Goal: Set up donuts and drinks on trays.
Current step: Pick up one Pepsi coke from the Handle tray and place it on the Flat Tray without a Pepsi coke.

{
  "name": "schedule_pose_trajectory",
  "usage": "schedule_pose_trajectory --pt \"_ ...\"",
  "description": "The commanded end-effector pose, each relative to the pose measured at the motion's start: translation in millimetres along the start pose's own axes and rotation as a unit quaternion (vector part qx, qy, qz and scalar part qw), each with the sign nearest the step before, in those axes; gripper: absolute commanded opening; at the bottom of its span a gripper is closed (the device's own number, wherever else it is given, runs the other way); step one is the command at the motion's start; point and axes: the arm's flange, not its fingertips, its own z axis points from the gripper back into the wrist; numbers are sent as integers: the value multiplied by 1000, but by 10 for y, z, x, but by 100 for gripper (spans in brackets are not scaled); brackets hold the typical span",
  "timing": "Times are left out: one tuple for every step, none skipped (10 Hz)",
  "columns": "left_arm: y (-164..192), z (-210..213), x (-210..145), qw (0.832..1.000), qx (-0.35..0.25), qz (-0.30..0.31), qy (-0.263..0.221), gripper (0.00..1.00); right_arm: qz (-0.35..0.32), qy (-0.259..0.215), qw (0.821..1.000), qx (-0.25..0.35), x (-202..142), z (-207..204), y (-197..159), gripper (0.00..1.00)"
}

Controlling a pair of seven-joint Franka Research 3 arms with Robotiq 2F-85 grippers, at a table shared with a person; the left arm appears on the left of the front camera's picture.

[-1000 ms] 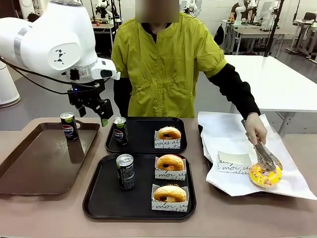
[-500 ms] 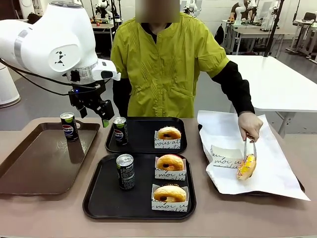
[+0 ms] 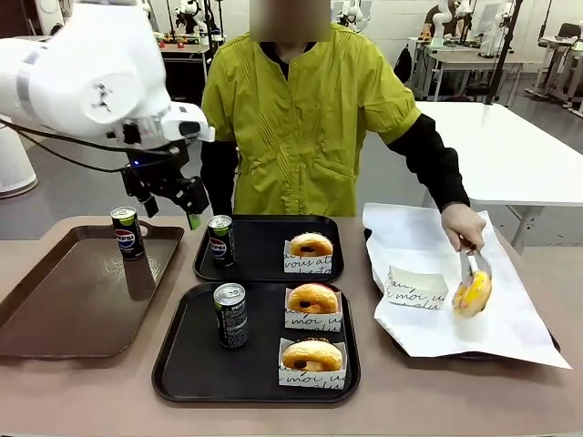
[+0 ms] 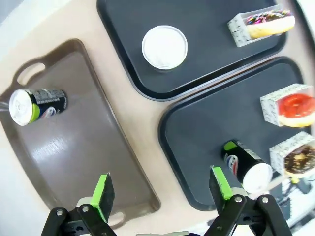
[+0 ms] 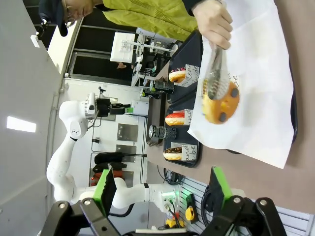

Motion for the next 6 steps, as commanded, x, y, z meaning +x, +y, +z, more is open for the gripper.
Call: schedule_pose_trajectory --pt "425 352 -526 994 -77 74 -14 100 8 -7 1000 14 25 -10 11 100" --pt "670 497 -691 991 -90 99 -19 100 8 -7 1000 14 25 -10 11 100" --pt "937 610 -783 989 -102 107 -16 100 8 -7 1000 14 25 -10 11 100" --pt "1155 649 -930 987 -101 127 -14 100 8 -7 1000 14 25 -10 11 100" --pt "1339 637 -1069 982 -122 144 -16 100 8 -7 1000 14 25 -10 11 100" --pt "1498 594 -1216 974 -150 166 -25 100 8 -7 1000 14 25 -10 11 100"
